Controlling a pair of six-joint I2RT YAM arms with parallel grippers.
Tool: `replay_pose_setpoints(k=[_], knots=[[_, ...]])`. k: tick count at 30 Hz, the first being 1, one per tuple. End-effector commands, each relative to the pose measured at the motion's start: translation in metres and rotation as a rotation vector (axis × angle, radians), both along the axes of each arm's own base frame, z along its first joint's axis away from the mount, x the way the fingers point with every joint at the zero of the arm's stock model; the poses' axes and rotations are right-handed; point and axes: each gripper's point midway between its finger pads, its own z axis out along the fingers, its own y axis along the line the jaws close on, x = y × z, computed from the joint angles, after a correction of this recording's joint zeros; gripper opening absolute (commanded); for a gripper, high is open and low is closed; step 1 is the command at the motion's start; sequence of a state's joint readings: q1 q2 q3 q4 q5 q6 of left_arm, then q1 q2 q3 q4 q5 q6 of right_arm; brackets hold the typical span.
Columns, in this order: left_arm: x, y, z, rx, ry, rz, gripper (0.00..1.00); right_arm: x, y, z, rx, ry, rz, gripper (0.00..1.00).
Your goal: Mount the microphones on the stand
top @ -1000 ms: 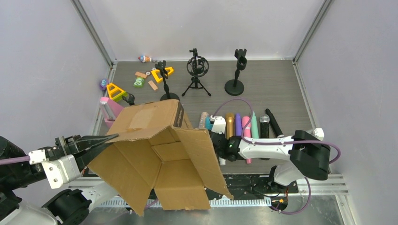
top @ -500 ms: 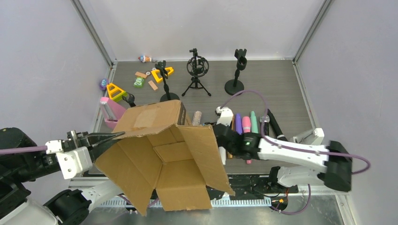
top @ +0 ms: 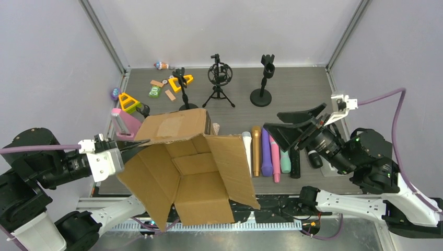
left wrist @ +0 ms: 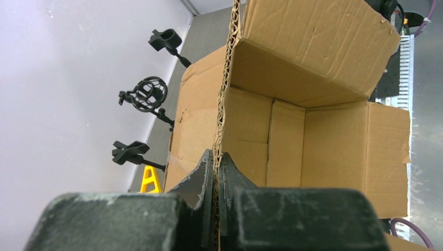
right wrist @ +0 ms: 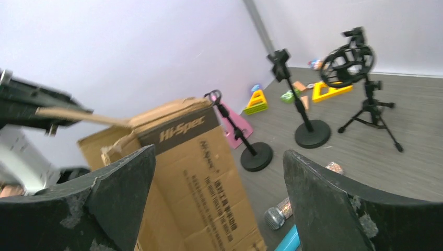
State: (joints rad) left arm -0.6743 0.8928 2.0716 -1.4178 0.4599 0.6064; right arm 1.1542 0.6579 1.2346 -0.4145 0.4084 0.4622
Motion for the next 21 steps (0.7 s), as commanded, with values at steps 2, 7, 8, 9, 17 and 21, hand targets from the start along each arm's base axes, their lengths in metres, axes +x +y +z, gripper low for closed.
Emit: replay_pose_setpoints(k=[2,7,8,9,17,21], knots=[[0.014,-0.01,0.04,-0.095,-0.128,0.003,0.0,-0.027,0.041,-0.024,-0.115,-0.091,0.245,0.95],[0.039,0.005,0.095,-0.247,-0.323,0.161,0.0,-0.007,0.014,-0.015,-0.124,-0.097,0.079,0.95],[0.043,0.012,0.115,-0.305,-0.39,0.212,0.0,-0.004,0.004,-0.012,-0.116,-0.098,0.038,0.95],[0.046,0.022,0.137,-0.368,-0.462,0.266,0.0,0.005,-0.008,-0.011,-0.112,-0.09,-0.038,0.95],[0.091,0.089,0.222,-0.578,-0.74,0.746,0.0,0.027,-0.029,-0.044,-0.155,-0.032,-0.213,0.95],[0.11,0.092,0.25,-0.601,-0.803,0.844,0.0,0.033,-0.016,-0.06,-0.21,-0.014,-0.209,0.95]])
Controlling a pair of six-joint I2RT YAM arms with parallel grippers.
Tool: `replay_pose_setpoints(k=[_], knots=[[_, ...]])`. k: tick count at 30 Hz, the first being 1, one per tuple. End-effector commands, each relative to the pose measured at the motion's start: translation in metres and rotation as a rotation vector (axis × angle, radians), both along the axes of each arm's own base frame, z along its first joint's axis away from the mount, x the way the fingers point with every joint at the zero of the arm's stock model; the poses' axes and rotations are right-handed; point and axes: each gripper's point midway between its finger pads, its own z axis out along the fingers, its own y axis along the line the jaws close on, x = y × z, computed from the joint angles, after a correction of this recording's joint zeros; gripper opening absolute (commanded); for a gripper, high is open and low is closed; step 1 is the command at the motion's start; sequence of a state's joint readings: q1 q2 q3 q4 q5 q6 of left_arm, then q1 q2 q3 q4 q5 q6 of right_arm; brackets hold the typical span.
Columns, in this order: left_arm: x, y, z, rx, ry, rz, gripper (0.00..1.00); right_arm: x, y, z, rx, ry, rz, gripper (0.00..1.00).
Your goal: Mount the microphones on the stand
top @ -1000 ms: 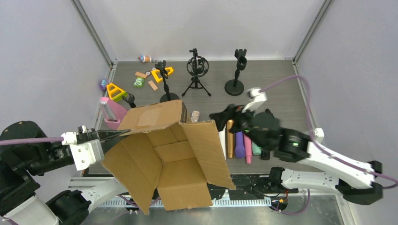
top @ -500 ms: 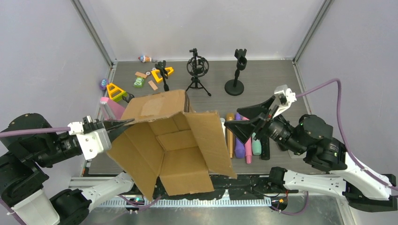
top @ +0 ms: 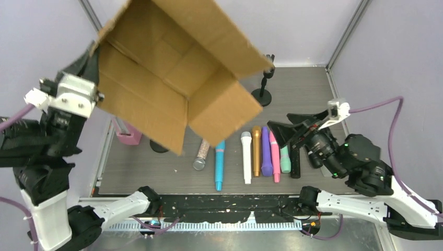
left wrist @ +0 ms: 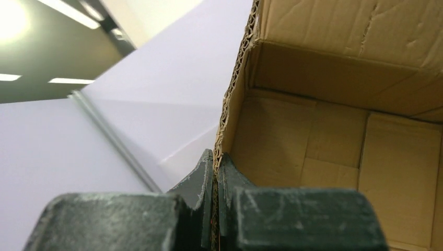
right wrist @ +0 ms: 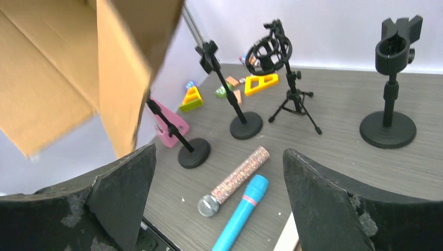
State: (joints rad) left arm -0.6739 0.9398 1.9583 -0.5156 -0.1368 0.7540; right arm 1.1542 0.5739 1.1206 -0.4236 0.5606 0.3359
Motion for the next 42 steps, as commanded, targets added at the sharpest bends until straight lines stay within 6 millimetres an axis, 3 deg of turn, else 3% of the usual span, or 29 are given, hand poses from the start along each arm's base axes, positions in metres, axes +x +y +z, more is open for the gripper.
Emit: replay_pose_setpoints(k=[1,4,5,7,9,13,17,23,31,32,33,37,38,42], knots=[[0.007,0.038,0.079,-0.201,-0.216,0.214,0.0,0.015,0.014,-0.025,-0.089,0.033,-0.049,0.95],[0.022,0.039,0.107,-0.22,-0.274,0.263,0.0,0.018,0.021,-0.033,-0.121,0.039,-0.048,0.95],[0.044,0.035,0.111,-0.214,-0.27,0.287,0.0,0.019,0.024,-0.036,-0.134,0.041,-0.047,0.95],[0.057,0.042,0.127,-0.219,-0.312,0.333,0.0,0.02,0.026,-0.038,-0.142,0.043,-0.045,0.95],[0.083,0.044,0.127,-0.199,-0.32,0.379,0.0,0.021,0.029,-0.042,-0.153,0.042,-0.043,0.95],[0.145,0.057,0.104,-0.18,-0.262,0.478,0.0,0.024,0.033,-0.049,-0.177,0.04,-0.045,0.95],[0.192,0.083,0.077,-0.202,-0.2,0.609,0.0,0.026,0.036,-0.06,-0.21,0.041,-0.05,0.95],[0.231,0.106,0.055,-0.125,-0.183,0.803,0.0,0.028,0.039,-0.074,-0.246,0.041,-0.051,0.95],[0.267,0.119,0.03,-0.01,-0.154,0.958,0.0,0.029,0.044,-0.087,-0.265,0.049,-0.042,0.95],[0.272,0.12,0.025,0.013,-0.144,0.977,0.03,0.029,0.043,-0.087,-0.262,0.049,-0.043,0.95],[0.276,0.12,0.019,0.037,-0.129,0.991,0.16,0.029,0.042,-0.09,-0.264,0.052,-0.047,0.95],[0.292,0.118,-0.015,0.142,-0.008,0.994,0.91,0.029,0.038,-0.092,-0.269,0.056,-0.055,0.95],[0.291,0.118,-0.022,0.146,0.017,0.984,0.98,0.029,0.037,-0.092,-0.269,0.057,-0.057,0.95],[0.285,0.107,-0.05,0.174,0.108,0.881,1.0,0.028,0.037,-0.095,-0.274,0.065,-0.057,0.95]])
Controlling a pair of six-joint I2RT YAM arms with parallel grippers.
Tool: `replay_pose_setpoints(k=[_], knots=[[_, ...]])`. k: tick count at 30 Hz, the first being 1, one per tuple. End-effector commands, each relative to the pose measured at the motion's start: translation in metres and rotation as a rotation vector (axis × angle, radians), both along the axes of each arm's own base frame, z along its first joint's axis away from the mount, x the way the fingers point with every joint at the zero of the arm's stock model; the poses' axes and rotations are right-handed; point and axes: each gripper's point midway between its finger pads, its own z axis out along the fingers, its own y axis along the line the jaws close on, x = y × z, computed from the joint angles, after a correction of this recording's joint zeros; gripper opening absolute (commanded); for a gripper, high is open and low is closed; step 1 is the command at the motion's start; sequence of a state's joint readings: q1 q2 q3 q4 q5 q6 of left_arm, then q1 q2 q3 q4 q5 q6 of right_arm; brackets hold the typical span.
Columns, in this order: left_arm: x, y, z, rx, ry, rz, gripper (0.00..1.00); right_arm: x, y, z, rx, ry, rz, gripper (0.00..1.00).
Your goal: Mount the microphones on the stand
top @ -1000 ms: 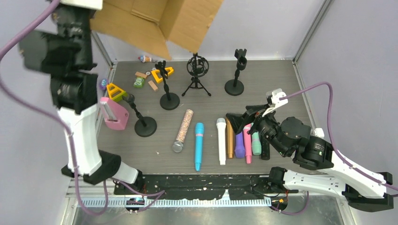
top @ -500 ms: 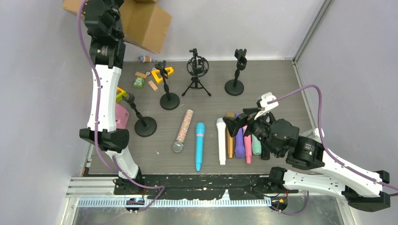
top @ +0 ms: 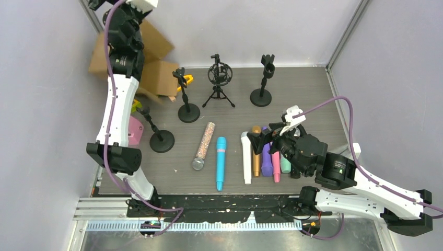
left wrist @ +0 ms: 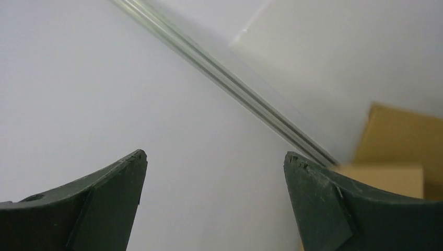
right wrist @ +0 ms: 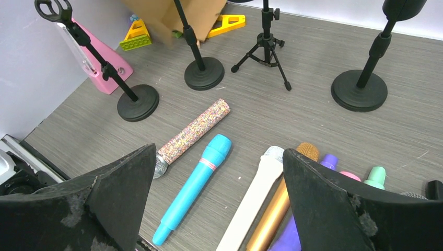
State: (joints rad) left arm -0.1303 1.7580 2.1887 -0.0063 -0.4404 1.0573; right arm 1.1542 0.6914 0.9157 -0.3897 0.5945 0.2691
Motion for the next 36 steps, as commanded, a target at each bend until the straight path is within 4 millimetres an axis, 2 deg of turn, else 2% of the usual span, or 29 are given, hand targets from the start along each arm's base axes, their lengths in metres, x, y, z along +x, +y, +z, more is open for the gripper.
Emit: replay_pose_setpoints(k=[1,4,7,11,15,16,18,19,21,22,23,24,25,26,27,28,29,30,31,32,35,36], knots=[[-0.033,-0.008,-0.002,-0.027,0.036,-0.089,0.99,0.001,-0.004,0.011,0.047,-0.016,-0.022,0.95],[-0.049,-0.029,-0.023,-0.074,0.169,-0.243,1.0,0.001,-0.004,0.01,0.043,-0.009,-0.019,0.95],[-0.077,-0.052,-0.052,-0.133,0.354,-0.395,0.99,0.001,-0.001,0.008,0.035,0.003,-0.013,0.95],[-0.131,-0.077,-0.102,-0.266,0.605,-0.541,1.0,0.001,0.01,0.004,0.015,0.019,0.011,0.95],[-0.188,-0.084,-0.151,-0.417,0.784,-0.574,1.0,0.002,0.034,-0.003,-0.022,0.039,0.071,0.95],[-0.207,-0.085,-0.159,-0.452,0.807,-0.579,0.99,0.002,0.044,-0.005,-0.033,0.042,0.096,0.95],[-0.23,-0.086,-0.173,-0.52,0.841,-0.576,0.99,0.002,0.058,-0.001,-0.031,0.032,0.141,0.95],[-0.24,-0.087,-0.178,-0.555,0.86,-0.576,1.0,0.003,0.072,-0.009,-0.055,0.045,0.172,0.95],[-0.26,-0.088,-0.185,-0.619,0.882,-0.568,1.0,0.004,0.098,-0.011,-0.075,0.045,0.233,0.95],[-0.269,-0.087,-0.186,-0.644,0.886,-0.559,1.0,0.009,0.114,-0.01,-0.081,0.035,0.256,0.95],[-0.277,-0.085,-0.188,-0.657,0.888,-0.549,1.0,0.009,0.13,0.002,-0.056,0.01,0.3,0.95],[-0.283,-0.082,-0.19,-0.665,0.884,-0.53,1.0,0.013,0.147,-0.012,-0.091,0.027,0.32,0.95],[-0.289,-0.077,-0.191,-0.669,0.872,-0.507,1.0,0.013,0.162,0.005,-0.063,-0.008,0.361,0.95],[-0.294,-0.072,-0.191,-0.666,0.856,-0.482,1.0,0.019,0.18,-0.009,-0.097,0.003,0.375,0.95],[-0.299,-0.067,-0.19,-0.667,0.837,-0.465,1.0,0.022,0.194,0.011,-0.066,-0.044,0.402,0.95],[-0.304,-0.064,-0.189,-0.666,0.825,-0.456,1.0,0.028,0.212,-0.005,-0.098,-0.033,0.419,0.95],[-0.309,-0.062,-0.188,-0.664,0.819,-0.45,1.0,0.03,0.226,0.014,-0.067,-0.088,0.447,0.95],[-0.313,-0.061,-0.189,-0.662,0.82,-0.445,1.0,0.036,0.243,-0.001,-0.088,-0.084,0.461,0.95],[-0.317,-0.06,-0.19,-0.661,0.828,-0.444,1.0,0.039,0.257,0.015,-0.059,-0.137,0.484,0.95],[-0.321,-0.059,-0.191,-0.661,0.837,-0.434,1.0,0.043,0.274,-0.002,-0.083,-0.133,0.509,0.95],[-0.322,-0.051,-0.187,-0.668,0.811,-0.391,1.0,0.058,0.316,-0.009,-0.067,-0.193,0.55,0.95],[-0.322,-0.049,-0.184,-0.677,0.792,-0.378,0.99,0.061,0.326,0.005,-0.033,-0.239,0.564,0.96]])
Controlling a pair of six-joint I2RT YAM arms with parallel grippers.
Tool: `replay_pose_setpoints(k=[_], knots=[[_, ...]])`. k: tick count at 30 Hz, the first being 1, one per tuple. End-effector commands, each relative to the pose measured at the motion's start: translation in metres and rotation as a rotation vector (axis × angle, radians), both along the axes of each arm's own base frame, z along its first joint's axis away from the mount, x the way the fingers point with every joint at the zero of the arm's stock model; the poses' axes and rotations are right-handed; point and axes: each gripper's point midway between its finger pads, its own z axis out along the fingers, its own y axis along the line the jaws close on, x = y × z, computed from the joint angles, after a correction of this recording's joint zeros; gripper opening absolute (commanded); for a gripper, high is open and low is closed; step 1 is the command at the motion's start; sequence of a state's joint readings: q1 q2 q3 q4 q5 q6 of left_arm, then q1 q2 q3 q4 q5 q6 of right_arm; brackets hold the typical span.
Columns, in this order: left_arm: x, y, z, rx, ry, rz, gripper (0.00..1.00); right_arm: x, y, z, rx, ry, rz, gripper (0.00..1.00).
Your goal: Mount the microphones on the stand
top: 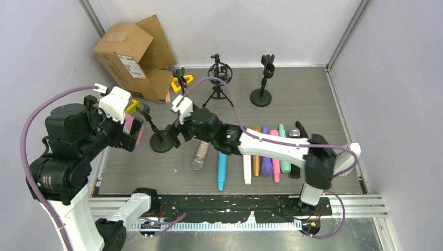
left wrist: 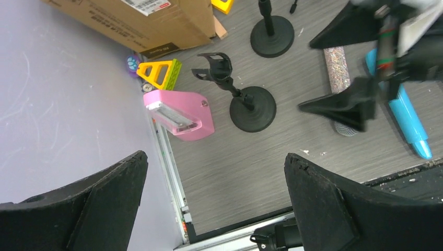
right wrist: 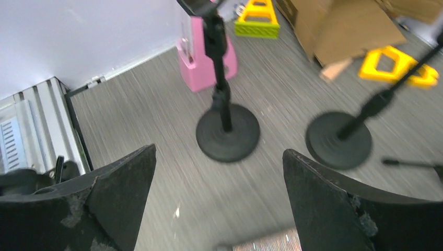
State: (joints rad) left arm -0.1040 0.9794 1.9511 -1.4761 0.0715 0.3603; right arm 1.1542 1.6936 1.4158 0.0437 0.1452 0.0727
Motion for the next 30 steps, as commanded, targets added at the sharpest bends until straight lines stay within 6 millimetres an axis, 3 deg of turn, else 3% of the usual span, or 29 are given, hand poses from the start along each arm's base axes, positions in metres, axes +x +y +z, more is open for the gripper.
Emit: replay_pose_setpoints(k=[1,2,3,4,5,6,7,8,20,25,30], knots=[[-0.001,0.012,0.007,-0.016,-0.012,0.093,1.0,0.015,0.056,0.038,0.159,-0.16,0.117,0.96],[-0.002,0.012,0.011,-0.023,-0.024,0.099,1.0,0.016,0.064,0.05,0.207,-0.185,0.138,0.97],[-0.003,0.012,0.015,-0.028,-0.035,0.102,1.0,0.02,0.073,0.037,0.199,-0.18,0.151,0.97],[-0.003,0.011,0.018,-0.033,-0.041,0.102,1.0,0.021,0.079,0.047,0.233,-0.198,0.165,0.99],[-0.004,0.011,0.019,-0.036,-0.043,0.101,0.99,0.024,0.086,0.036,0.224,-0.193,0.169,0.99],[-0.004,0.011,0.02,-0.032,-0.042,0.1,1.0,0.025,0.09,0.043,0.247,-0.208,0.177,1.0],[-0.003,0.012,0.019,-0.028,-0.044,0.101,1.0,0.028,0.095,0.035,0.243,-0.206,0.178,1.0],[-0.003,0.016,0.019,-0.014,-0.046,0.118,1.0,0.03,0.098,0.041,0.264,-0.219,0.176,0.99],[0.001,0.004,0.012,-0.058,-0.042,0.07,1.0,0.066,0.136,0.009,0.269,-0.242,0.118,0.8],[-0.002,0.005,0.016,-0.048,-0.065,0.065,1.0,0.078,0.136,0.0,0.258,-0.248,0.09,0.64],[-0.001,0.004,0.019,-0.054,-0.08,0.061,1.0,0.085,0.123,0.001,0.255,-0.257,0.055,0.33]])
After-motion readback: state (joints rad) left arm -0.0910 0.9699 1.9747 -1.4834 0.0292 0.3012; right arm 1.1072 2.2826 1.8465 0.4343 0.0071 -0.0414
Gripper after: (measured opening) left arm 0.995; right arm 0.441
